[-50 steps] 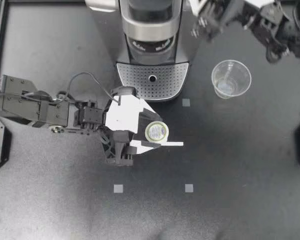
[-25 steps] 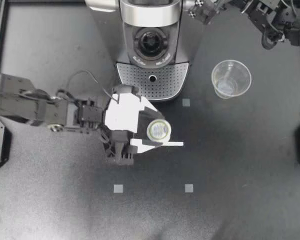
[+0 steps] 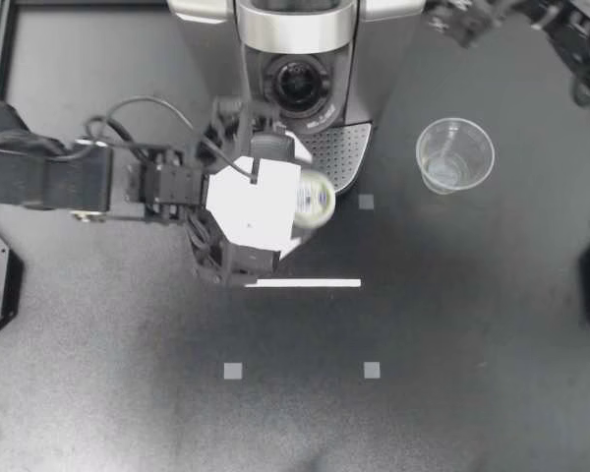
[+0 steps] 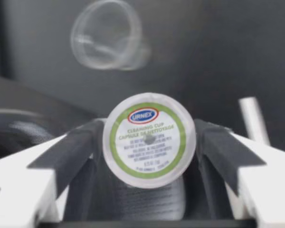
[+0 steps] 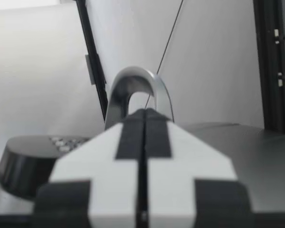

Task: Place the coffee capsule inside the capsule container, then place the cup onto the center of the cup tray, then push the 'Hot Water' and 'Travel Mug' buttons.

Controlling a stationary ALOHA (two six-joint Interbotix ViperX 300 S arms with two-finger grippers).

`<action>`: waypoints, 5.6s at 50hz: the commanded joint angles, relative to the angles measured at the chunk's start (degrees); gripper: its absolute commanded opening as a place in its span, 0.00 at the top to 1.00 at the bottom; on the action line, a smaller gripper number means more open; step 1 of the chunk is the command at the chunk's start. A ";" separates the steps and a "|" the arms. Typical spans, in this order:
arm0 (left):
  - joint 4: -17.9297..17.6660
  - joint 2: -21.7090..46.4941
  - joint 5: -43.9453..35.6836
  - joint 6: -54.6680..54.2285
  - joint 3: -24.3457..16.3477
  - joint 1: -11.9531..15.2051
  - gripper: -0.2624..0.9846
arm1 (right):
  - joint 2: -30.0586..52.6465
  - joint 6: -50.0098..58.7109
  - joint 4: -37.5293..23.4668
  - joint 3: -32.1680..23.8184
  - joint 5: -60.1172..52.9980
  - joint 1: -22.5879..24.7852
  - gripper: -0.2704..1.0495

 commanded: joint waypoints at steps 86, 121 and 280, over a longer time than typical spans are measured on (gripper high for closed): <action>32.52 -0.70 5.80 -11.60 -0.26 -1.05 0.38 | -3.78 -0.44 -0.09 3.25 -2.29 -0.44 0.75; 33.84 -0.44 6.50 -14.15 -0.18 -0.97 0.18 | -3.52 -0.44 -0.09 3.34 -2.55 -0.44 0.75; 34.01 -26.10 -25.31 -60.82 34.01 -3.69 0.40 | -0.44 5.19 -0.79 -1.85 22.24 10.81 0.75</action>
